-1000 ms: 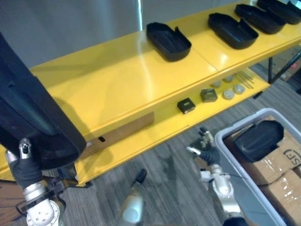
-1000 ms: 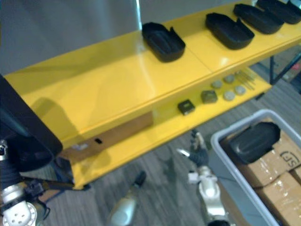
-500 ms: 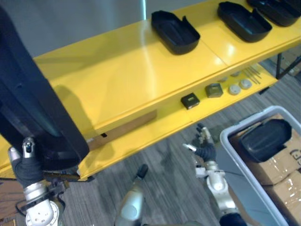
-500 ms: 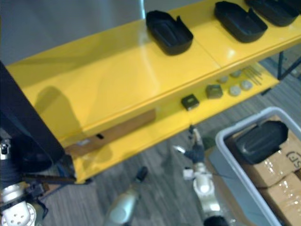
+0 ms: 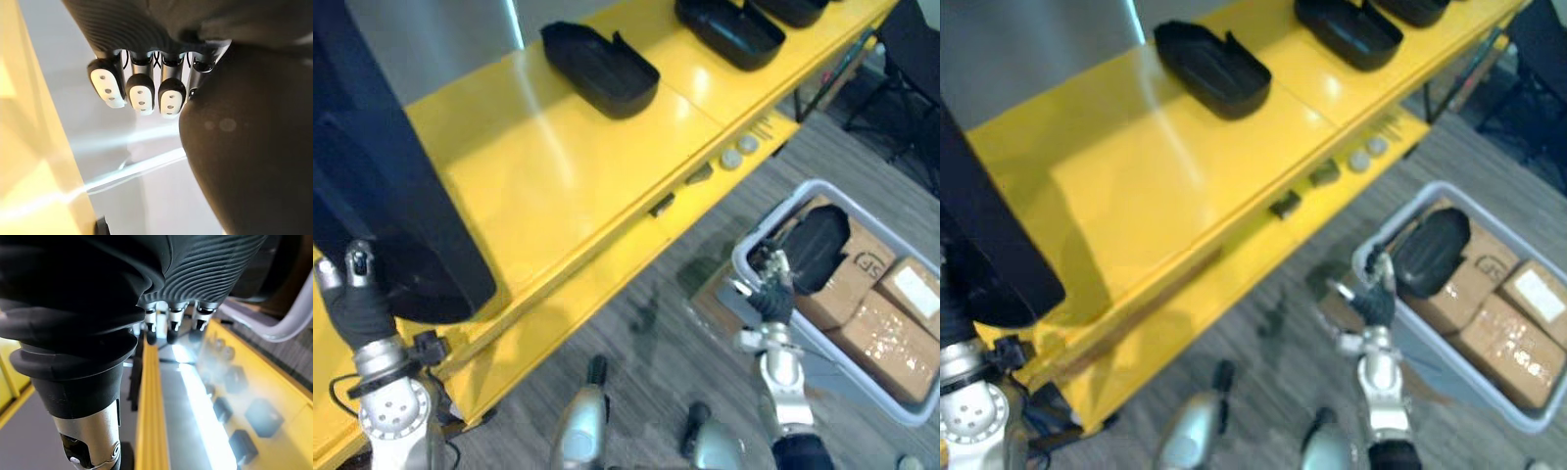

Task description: Walk over and take plastic housings, then place them on the shelf

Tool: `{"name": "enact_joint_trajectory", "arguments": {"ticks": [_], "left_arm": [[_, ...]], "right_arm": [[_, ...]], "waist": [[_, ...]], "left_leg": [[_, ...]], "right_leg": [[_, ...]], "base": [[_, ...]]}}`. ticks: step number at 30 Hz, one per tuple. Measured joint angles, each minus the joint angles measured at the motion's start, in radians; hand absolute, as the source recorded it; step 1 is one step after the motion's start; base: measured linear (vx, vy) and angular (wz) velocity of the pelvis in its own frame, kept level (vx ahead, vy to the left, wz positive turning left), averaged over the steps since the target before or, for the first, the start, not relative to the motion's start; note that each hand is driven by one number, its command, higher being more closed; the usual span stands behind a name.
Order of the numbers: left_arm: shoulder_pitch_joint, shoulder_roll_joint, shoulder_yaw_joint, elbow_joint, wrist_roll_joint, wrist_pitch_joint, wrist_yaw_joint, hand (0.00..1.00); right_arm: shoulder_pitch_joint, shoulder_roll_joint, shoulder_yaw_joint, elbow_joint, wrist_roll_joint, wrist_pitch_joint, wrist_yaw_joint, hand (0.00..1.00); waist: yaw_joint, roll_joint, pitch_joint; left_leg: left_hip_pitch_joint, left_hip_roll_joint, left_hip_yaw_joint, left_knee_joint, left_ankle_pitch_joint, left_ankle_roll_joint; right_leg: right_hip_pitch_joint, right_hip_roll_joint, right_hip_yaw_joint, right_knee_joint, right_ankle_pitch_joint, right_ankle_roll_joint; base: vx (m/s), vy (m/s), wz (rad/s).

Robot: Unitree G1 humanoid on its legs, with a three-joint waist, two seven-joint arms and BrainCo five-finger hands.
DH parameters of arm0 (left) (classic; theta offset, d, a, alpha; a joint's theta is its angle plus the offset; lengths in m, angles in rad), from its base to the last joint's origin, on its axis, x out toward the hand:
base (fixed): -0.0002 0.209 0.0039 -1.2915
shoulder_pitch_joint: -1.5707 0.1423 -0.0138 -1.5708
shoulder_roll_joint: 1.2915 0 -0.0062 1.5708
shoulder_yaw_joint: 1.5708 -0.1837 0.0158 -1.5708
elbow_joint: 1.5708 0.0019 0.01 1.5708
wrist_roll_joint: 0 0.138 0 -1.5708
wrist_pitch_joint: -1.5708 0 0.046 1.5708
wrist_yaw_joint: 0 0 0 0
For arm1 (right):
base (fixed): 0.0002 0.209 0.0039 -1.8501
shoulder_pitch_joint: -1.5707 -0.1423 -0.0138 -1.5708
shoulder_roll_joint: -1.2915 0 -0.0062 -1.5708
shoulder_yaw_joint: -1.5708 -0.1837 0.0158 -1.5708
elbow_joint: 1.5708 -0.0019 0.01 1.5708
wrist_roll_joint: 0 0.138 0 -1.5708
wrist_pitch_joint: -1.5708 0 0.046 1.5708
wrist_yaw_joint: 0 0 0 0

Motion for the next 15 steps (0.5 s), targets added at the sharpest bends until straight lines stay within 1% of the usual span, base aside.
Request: {"name": "enact_joint_trajectory", "arguments": {"ticks": [1, 2, 3, 4, 5, 6, 7, 8, 9, 10, 11, 12, 15], "left_arm": [[-0.008, -0.003, -0.01, 0.005, 0.006, 0.0, -0.002, 1.0], [-0.01, -0.003, -0.014, 0.005, 0.005, -0.001, -0.009, 1.0], [-0.011, -0.025, -0.02, 0.006, 0.004, -0.006, -0.023, 1.0], [0.008, -0.054, -0.022, 0.0, 0.003, -0.013, -0.038, 1.0], [0.024, -0.062, -0.022, -0.002, -0.004, -0.015, -0.047, 1.0], [0.051, -0.069, -0.022, -0.004, -0.015, -0.014, -0.063, 1.0], [0.077, -0.07, -0.027, -0.011, -0.026, -0.013, -0.073, 1.0], [0.088, -0.07, -0.031, -0.017, -0.03, -0.013, -0.074, 1.0], [0.114, -0.071, -0.032, -0.033, -0.035, -0.014, -0.072, 1.0], [0.137, -0.072, -0.032, -0.053, -0.035, -0.014, -0.071, 1.0], [0.142, -0.072, -0.033, -0.058, -0.035, -0.015, -0.072, 1.0], [0.154, -0.072, -0.033, -0.062, -0.034, -0.015, -0.073, 1.0], [0.175, -0.072, -0.034, -0.068, -0.033, -0.014, -0.073, 1.0]], "right_arm": [[0.032, 0.0, 0.001, -0.033, -0.011, 0.0, 0.002, 0.0], [0.047, 0.0, 0.0, -0.05, -0.017, 0.0, 0.001, 0.0], [0.054, -0.016, -0.001, -0.063, -0.032, 0.003, 0.001, 0.0], [0.054, -0.034, -0.001, -0.063, -0.042, 0.007, 0.0, 0.0], [0.054, -0.04, -0.004, -0.063, -0.05, 0.007, -0.003, 0.0], [0.053, -0.052, -0.01, -0.064, -0.056, 0.008, -0.007, 0.0], [0.053, -0.066, -0.024, -0.066, -0.056, 0.008, -0.012, 0.0], [0.052, -0.075, -0.029, -0.065, -0.056, 0.008, -0.017, 0.0], [0.048, -0.081, -0.04, -0.065, -0.054, 0.009, -0.022, 0.0], [0.043, -0.081, -0.049, -0.067, -0.054, 0.009, -0.031, 0.0], [0.043, -0.081, -0.058, -0.067, -0.053, 0.009, -0.036, 0.0], [0.037, -0.074, -0.069, -0.067, -0.054, 0.009, -0.044, 0.0], [0.046, -0.043, -0.067, -0.067, -0.041, 0.009, -0.052, 0.0]], "waist": [[-0.02, -0.003, -0.002], [-0.026, -0.007, -0.004], [-0.036, 0.007, -0.002], [-0.035, 0.029, -0.006], [-0.034, 0.036, -0.009], [-0.034, 0.039, -0.012], [-0.035, 0.063, -0.026], [-0.034, 0.065, -0.028], [-0.023, 0.056, -0.045], [-0.018, 0.043, -0.06], [-0.012, 0.04, -0.061], [-0.008, 0.028, -0.068], [-0.01, 0.002, -0.084]], "left_leg": [[0.0, -0.031, -0.048, -0.004, 0.005, -0.009], [0.0, -0.045, -0.064, -0.006, 0.006, -0.011], [-0.002, -0.056, -0.086, -0.004, 0.006, -0.012], [0.005, -0.04, -0.081, -0.026, 0.007, -0.012], [0.012, -0.026, -0.076, -0.042, 0.007, -0.012], [0.012, 0.007, -0.043, -0.05, 0.016, -0.022], [0.018, 0.035, -0.024, -0.059, 0.046, -0.028], [0.029, 0.047, -0.027, -0.079, 0.079, -0.036], [0.049, 0.056, -0.025, -0.128, 0.107, -0.053], [0.059, 0.058, -0.023, -0.165, 0.127, -0.054], [0.067, 0.06, -0.021, -0.177, 0.129, -0.056], [0.082, 0.056, -0.015, -0.193, 0.131, -0.058], [0.107, 0.042, 0.005, -0.209, 0.131, -0.058]], "right_leg": [[0.03, 0.017, 0.049, -0.004, -0.005, -0.007], [0.046, 0.026, 0.06, -0.006, -0.01, -0.014], [0.076, 0.043, 0.053, -0.013, -0.026, 0.036], [0.093, 0.056, 0.004, -0.01, -0.034, 0.041], [0.101, 0.062, -0.02, -0.013, -0.032, 0.043], [0.127, 0.072, -0.066, -0.017, -0.022, 0.045], [0.152, 0.098, -0.103, -0.022, -0.022, 0.045], [0.162, 0.111, -0.11, -0.023, -0.022, 0.045], [0.165, 0.117, -0.121, -0.029, -0.022, 0.045], [0.165, 0.119, -0.127, -0.034, -0.022, 0.045], [0.168, 0.119, -0.127, -0.033, -0.022, 0.045], [0.174, 0.113, -0.126, -0.033, -0.022, 0.045], [0.188, 0.096, -0.123, -0.033, -0.022, 0.045]], "base": [[0.04, -0.199, 1.34], [0.05, -0.266, 1.43], [0.02, -0.27, 1.22], [0.01, -0.256, 1.09], [0.06, -0.234, 0.91], [0.12, -0.223, 0.91], [0.12, -0.185, 0.89], [0.09, -0.139, 0.61], [0.12, -0.12, 0.37], [0.12, -0.12, 0.25], [0.13, -0.073, 0.15], [0.08, -0.007, 0.03], [0.09, 0.009, -0.03]]}}
